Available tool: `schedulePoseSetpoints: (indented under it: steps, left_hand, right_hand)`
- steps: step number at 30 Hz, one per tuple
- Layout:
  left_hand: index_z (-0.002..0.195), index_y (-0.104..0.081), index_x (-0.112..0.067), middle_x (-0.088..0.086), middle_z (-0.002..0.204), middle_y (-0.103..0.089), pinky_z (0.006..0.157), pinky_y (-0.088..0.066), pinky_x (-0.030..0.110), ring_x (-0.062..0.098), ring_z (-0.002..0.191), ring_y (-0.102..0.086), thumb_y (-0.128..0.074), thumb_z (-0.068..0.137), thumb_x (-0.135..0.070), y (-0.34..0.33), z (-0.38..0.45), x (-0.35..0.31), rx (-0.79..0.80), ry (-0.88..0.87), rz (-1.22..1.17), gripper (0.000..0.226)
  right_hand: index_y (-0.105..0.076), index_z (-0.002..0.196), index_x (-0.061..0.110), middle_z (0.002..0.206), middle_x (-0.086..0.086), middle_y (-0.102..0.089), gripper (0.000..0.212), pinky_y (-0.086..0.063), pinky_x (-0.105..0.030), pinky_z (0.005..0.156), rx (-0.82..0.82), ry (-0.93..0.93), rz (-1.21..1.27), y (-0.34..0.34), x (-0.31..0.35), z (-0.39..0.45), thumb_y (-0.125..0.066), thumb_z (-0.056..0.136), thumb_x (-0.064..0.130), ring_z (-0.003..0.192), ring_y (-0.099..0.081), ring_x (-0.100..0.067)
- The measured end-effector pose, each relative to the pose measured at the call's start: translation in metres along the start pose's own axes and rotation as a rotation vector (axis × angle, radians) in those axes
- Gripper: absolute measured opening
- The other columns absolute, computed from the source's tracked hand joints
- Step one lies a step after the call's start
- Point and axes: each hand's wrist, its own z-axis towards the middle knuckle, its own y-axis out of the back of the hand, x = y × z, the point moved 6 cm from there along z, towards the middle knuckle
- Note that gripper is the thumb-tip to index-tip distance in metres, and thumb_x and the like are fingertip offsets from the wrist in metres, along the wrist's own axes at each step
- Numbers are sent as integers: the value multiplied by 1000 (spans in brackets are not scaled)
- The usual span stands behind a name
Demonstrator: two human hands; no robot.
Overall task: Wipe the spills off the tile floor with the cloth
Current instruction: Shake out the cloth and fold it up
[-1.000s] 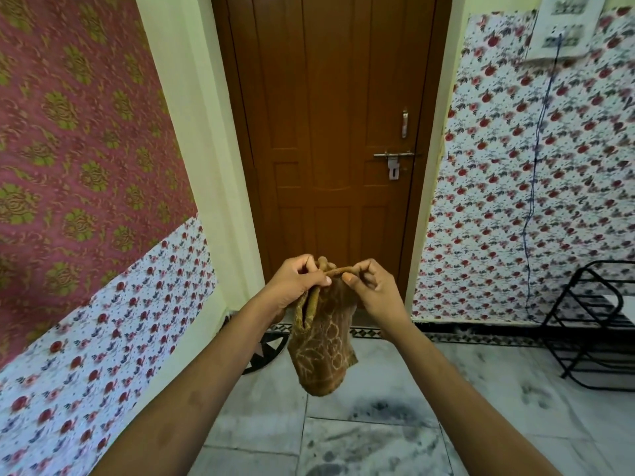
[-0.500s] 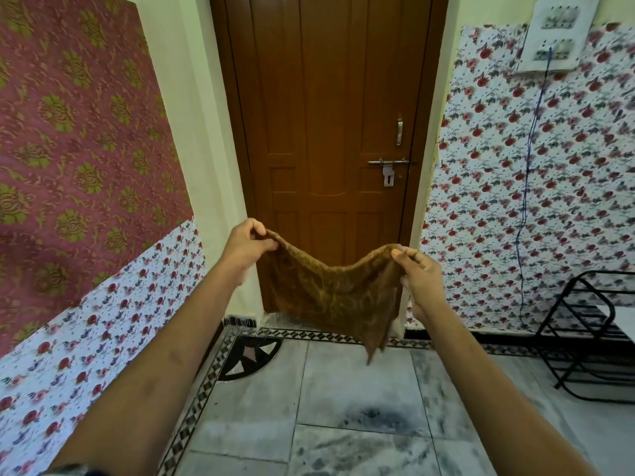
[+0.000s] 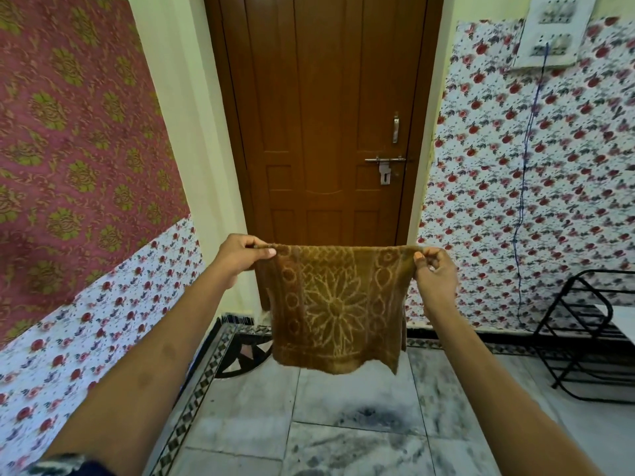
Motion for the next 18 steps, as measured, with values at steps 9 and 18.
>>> schedulePoseSetpoints:
  steps: [9, 18]
  left_hand:
    - [76, -66, -13, 1, 71, -63, 46, -43, 13, 9, 64, -55, -72, 79, -14, -9, -3, -2, 111, 127, -190, 7]
    - [75, -65, -6, 6, 85, -66, 62, -52, 23, 19, 82, -61, -74, 77, -6, -49, -13, 24, 0, 192, -244, 8]
  right_hand:
    - [-52, 95, 13, 81, -3, -53, 5, -46, -37, 78, 11, -105, -31, -2, -10, -2, -46, 95, 14, 82, -51, -20]
    - [-60, 103, 9, 75, -1, -63, 15, -54, -29, 63, 190, -242, -14, -38, -19, -31, -61, 89, 13, 66, -59, -13]
